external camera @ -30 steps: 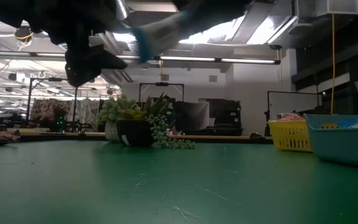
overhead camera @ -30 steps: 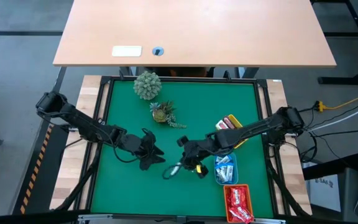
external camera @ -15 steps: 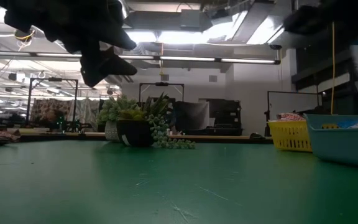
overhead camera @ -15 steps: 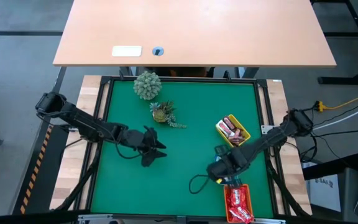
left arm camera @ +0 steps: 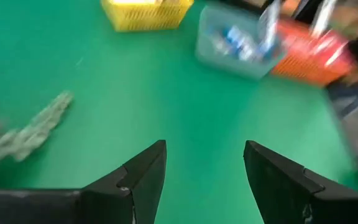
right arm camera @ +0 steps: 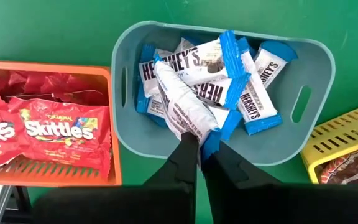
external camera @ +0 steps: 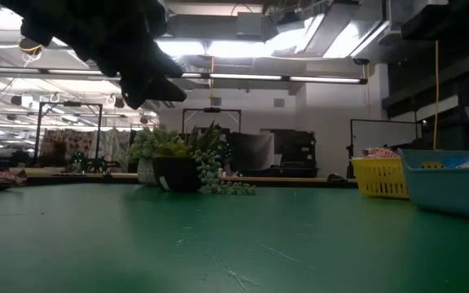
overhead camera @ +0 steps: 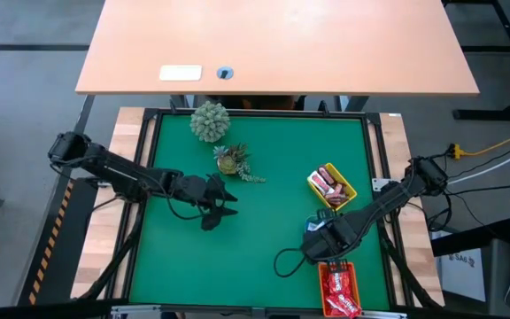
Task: Sort candy
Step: Put the white chocolate into the blue bin, then put the brown candy into the yellow bin
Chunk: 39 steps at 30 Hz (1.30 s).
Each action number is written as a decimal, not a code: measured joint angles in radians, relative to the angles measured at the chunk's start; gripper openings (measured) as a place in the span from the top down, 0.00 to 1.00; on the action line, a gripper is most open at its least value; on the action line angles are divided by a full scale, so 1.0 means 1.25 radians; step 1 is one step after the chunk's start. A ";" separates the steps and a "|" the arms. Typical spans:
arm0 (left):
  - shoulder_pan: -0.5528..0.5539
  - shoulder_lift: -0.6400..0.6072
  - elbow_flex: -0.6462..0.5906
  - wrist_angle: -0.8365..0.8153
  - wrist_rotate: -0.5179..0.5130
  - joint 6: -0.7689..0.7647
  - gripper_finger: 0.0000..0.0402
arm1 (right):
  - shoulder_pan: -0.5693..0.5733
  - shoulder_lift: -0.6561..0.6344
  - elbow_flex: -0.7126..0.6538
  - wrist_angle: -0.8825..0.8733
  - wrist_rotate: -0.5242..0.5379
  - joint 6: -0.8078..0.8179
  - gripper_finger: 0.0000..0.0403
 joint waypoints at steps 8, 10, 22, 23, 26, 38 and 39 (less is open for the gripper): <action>0.058 -0.113 0.095 -0.528 -0.014 0.071 0.48 | -0.001 0.000 0.000 -0.014 -0.001 0.025 0.88; 0.072 -0.131 0.133 -0.672 -0.038 0.065 0.48 | -0.001 0.000 0.000 -0.016 -0.001 0.029 0.80; 0.177 -0.142 0.131 -1.073 -0.141 -0.062 0.48 | -0.001 0.000 0.000 -0.011 -0.001 0.030 0.46; 0.186 -0.142 0.121 -1.074 -0.136 -0.062 0.48 | -0.001 0.000 0.000 -0.010 -0.001 0.030 0.45; 0.212 -0.142 0.095 -1.073 -0.133 -0.063 0.48 | -0.001 0.000 0.000 -0.009 -0.002 0.030 0.43; 0.285 -0.139 0.045 -1.083 -0.071 -0.034 0.48 | -0.001 0.000 0.000 -0.002 -0.002 0.030 0.42; 0.288 -0.139 0.045 -1.085 -0.072 -0.030 0.48 | -0.001 0.000 0.000 0.001 -0.002 0.030 0.42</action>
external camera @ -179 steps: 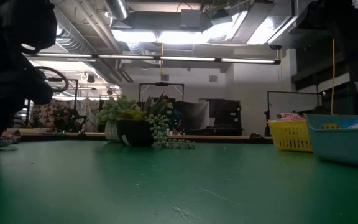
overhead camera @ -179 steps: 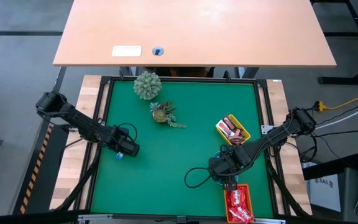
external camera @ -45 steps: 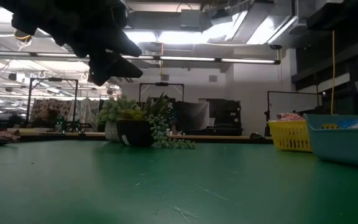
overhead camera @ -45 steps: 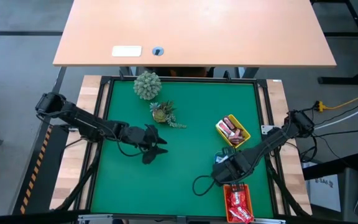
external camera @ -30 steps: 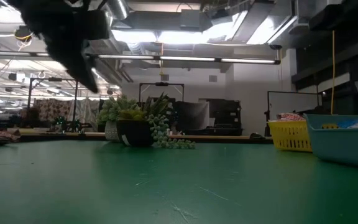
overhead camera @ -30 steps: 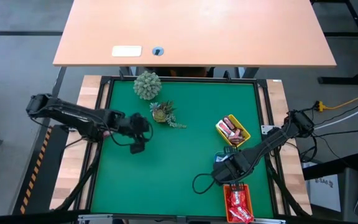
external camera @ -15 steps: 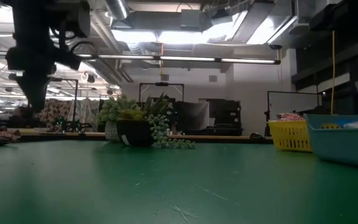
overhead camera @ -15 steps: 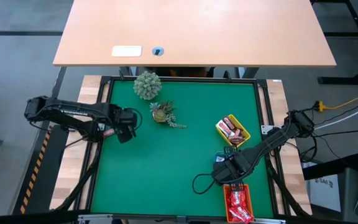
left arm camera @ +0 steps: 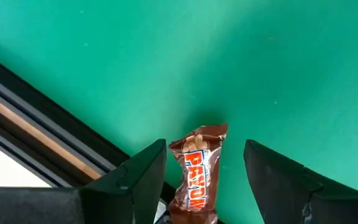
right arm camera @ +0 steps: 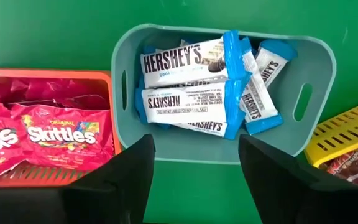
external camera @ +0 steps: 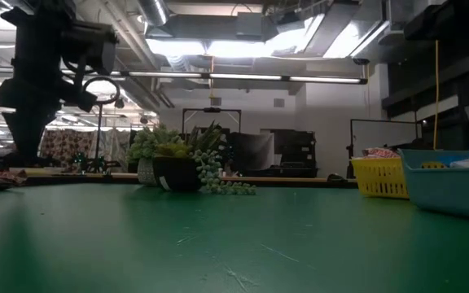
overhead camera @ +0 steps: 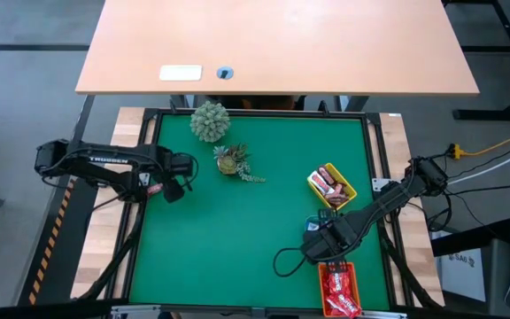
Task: Sort candy
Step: Put the brown candy into the yellow bin
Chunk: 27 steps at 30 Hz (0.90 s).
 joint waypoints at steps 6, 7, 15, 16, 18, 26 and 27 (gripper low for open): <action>0.009 0.006 0.000 -0.035 -0.001 0.073 0.48 | 0.000 0.000 0.000 0.021 0.000 0.000 0.42; 0.011 0.009 -0.001 -0.039 0.000 0.081 0.48 | 0.000 0.000 0.000 0.025 0.000 0.000 0.42; 0.029 0.091 -0.002 -0.049 0.040 0.143 0.48 | 0.000 0.000 0.000 0.032 0.000 0.000 0.42; 0.030 0.104 -0.002 -0.048 0.038 0.143 0.48 | 0.000 0.000 0.000 0.032 0.000 0.000 0.42; 0.034 0.130 -0.002 -0.048 0.027 0.143 0.48 | 0.000 0.000 0.000 0.032 0.000 0.000 0.42; 0.064 0.220 -0.002 -0.029 0.045 0.164 0.48 | 0.000 0.000 0.000 0.034 0.000 0.000 0.42; 0.066 0.231 -0.002 -0.029 0.047 0.164 0.48 | 0.000 0.000 0.000 0.034 0.000 0.000 0.42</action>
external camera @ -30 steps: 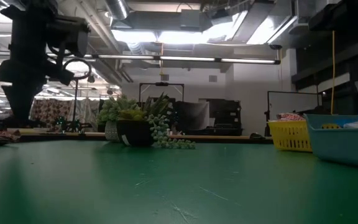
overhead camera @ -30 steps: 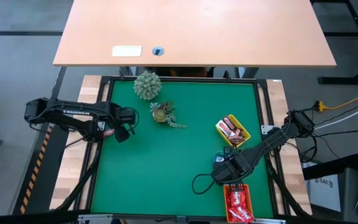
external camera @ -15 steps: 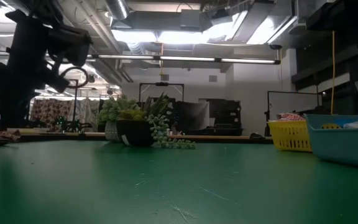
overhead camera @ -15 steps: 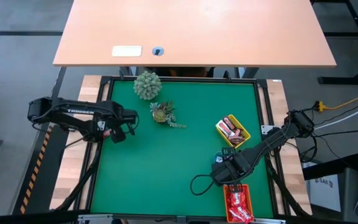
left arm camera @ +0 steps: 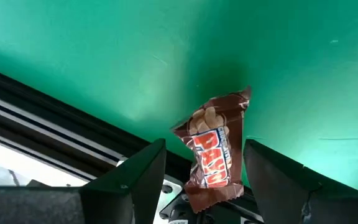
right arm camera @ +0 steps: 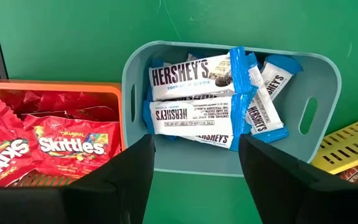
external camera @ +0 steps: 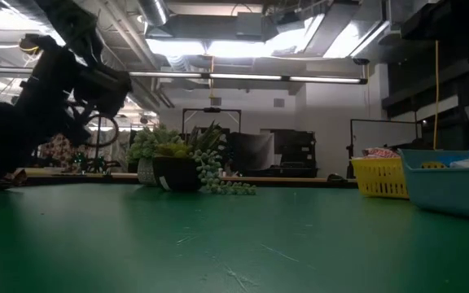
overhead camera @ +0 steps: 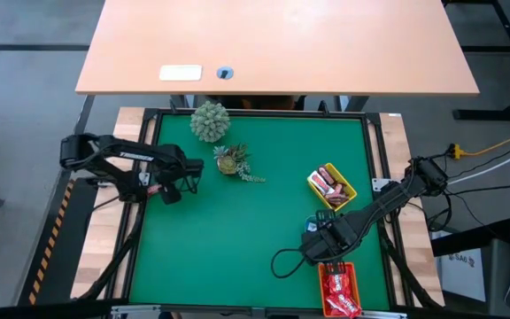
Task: Sort candy
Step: Put the brown candy into the yellow bin
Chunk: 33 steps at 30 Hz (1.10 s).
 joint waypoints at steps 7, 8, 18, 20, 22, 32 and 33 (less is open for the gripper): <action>0.017 0.087 0.000 0.011 0.021 0.015 0.48 | 0.000 0.000 0.000 0.000 0.000 0.000 0.42; 0.019 0.100 0.000 0.011 0.022 0.015 0.48 | 0.000 0.000 0.000 0.000 0.000 0.000 0.42; 0.032 0.184 0.002 0.011 0.028 0.016 0.66 | 0.000 0.000 0.000 0.001 0.000 0.000 0.42; 0.032 0.184 0.002 0.011 0.025 0.015 0.71 | 0.000 0.000 0.000 0.002 0.000 0.000 0.42; 0.032 0.184 0.002 0.013 0.021 0.015 0.76 | 0.000 0.000 0.000 0.003 0.000 0.000 0.42; 0.030 0.184 0.063 0.029 0.056 0.015 0.82 | 0.000 0.000 0.000 -0.013 -0.026 -0.013 0.42; 0.029 0.184 0.074 0.030 0.065 0.015 0.82 | 0.000 -0.001 0.000 -0.017 -0.033 -0.014 0.42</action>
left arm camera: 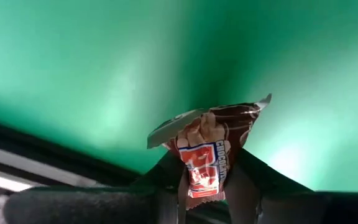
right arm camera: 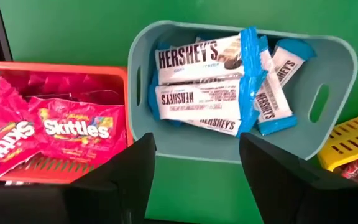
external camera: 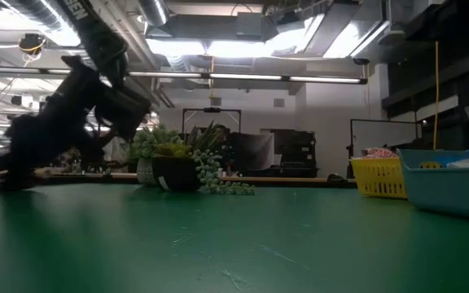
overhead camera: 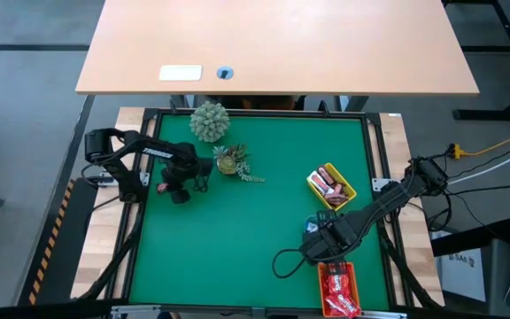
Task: Sort candy
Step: Put the brown candy into the yellow bin
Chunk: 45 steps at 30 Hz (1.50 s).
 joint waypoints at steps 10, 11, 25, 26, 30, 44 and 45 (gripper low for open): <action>-0.056 0.000 0.121 0.020 0.147 0.000 0.82 | 0.001 -0.066 0.000 -0.001 0.027 0.004 0.42; -0.065 0.000 0.129 0.029 0.165 0.000 0.82 | 0.001 -0.076 0.000 0.000 0.035 0.004 0.42; -0.242 0.000 0.237 0.360 0.354 -0.032 0.82 | 0.000 -0.109 0.000 0.258 0.214 -0.097 0.42; -0.254 0.000 0.242 0.400 0.358 -0.042 0.82 | 0.000 -0.108 0.000 0.301 0.229 -0.126 0.42; -0.294 0.000 0.252 0.545 0.357 -0.082 0.82 | 0.000 -0.100 0.000 0.457 0.295 -0.276 0.42; -0.386 0.000 0.252 0.904 0.372 -0.129 0.82 | -0.039 -0.056 0.000 0.697 0.321 -0.710 0.42; -0.390 0.000 0.252 0.925 0.372 -0.129 0.82 | -0.046 -0.054 0.001 0.704 0.322 -0.728 0.42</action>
